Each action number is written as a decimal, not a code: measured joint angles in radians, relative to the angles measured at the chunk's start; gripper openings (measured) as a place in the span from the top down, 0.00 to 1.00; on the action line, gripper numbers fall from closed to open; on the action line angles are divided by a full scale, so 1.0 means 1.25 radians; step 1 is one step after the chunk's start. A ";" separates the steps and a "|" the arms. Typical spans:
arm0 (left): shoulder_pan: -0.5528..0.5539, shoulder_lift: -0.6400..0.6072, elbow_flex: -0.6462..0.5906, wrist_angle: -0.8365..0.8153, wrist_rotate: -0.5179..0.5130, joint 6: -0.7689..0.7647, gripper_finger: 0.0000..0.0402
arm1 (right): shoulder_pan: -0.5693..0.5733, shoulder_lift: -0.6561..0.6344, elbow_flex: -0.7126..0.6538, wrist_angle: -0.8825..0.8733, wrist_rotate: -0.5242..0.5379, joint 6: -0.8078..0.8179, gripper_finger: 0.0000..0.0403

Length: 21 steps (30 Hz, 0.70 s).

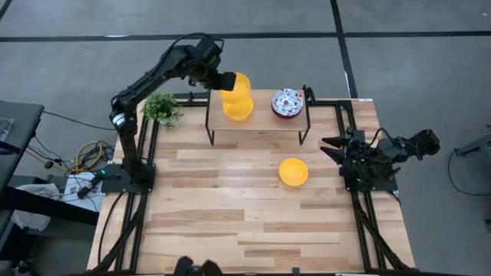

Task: Pick & Place Mini bowls
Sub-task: Stack the bottom yellow bowl on top of the yellow bowl on the shelf

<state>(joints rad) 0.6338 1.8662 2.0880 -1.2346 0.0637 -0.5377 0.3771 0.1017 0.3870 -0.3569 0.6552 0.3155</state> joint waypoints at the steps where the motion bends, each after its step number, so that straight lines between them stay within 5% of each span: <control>1: 0.007 0.007 0.000 0.000 0.002 0.010 1.00 | 0.000 0.000 0.000 0.000 0.000 0.000 0.55; 21: 0.030 0.071 0.001 -0.039 0.055 0.080 1.00 | 0.000 0.000 0.000 0.000 0.014 0.007 0.55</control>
<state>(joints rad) 0.6718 1.9553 2.0888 -1.2829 0.1329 -0.4377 0.3771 0.1016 0.3870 -0.3565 0.6731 0.3240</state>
